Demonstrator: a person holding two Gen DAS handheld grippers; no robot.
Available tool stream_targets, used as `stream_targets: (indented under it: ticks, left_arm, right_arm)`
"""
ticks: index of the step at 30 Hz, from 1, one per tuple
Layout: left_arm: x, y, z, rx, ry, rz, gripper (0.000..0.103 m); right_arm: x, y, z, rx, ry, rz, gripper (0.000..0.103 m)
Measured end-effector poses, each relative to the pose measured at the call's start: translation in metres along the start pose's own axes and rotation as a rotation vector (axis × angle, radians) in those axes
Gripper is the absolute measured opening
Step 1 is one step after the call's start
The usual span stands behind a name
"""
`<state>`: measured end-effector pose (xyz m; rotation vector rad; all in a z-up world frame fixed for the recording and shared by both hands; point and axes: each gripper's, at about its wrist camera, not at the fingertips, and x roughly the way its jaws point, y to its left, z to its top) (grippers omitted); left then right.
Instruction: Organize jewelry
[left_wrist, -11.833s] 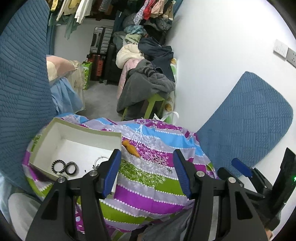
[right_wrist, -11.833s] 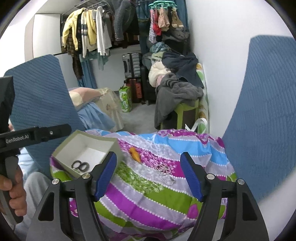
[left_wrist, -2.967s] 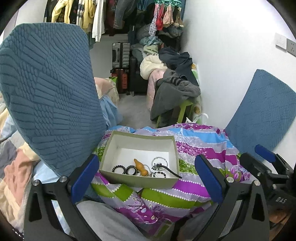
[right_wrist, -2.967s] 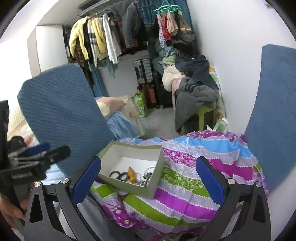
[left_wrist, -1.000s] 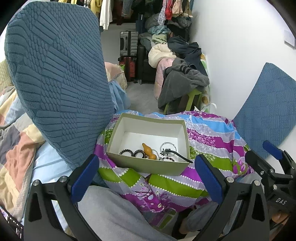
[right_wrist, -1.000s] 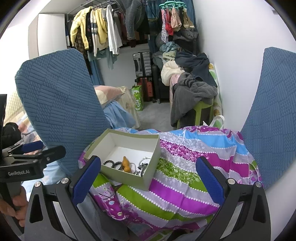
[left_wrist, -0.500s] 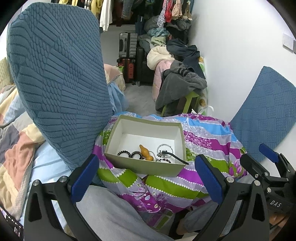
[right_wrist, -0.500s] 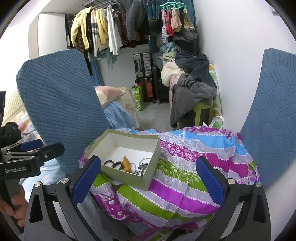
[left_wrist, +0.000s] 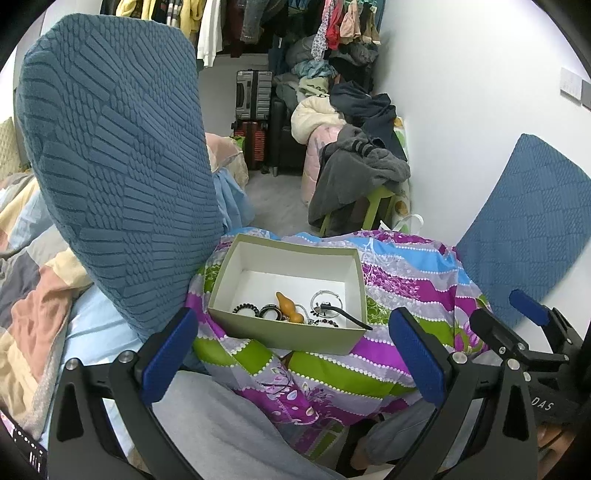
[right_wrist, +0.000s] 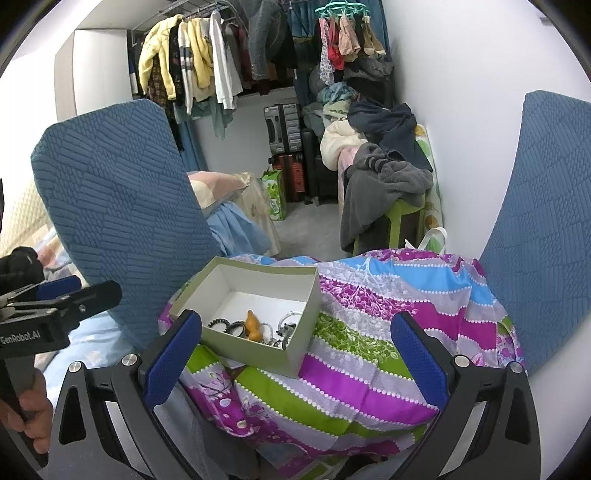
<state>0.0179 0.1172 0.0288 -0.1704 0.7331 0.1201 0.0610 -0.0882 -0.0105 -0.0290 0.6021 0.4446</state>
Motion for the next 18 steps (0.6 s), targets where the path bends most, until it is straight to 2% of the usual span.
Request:
stream_targets:
  ticks: [8, 18]
  left_arm:
    - [0.0014, -0.0039, -0.0047, -0.011, 0.010, -0.014, 0.102]
    - [-0.0001, 0.0032, 0.0019, -0.020, -0.010, 0.008, 0.102]
  right_arm:
    - [-0.0004, -0.0011, 0.0000, 0.001, 0.008, -0.013, 0.103]
    - [-0.0010, -0.0041, 0.0000, 0.012, 0.008, -0.007, 0.103]
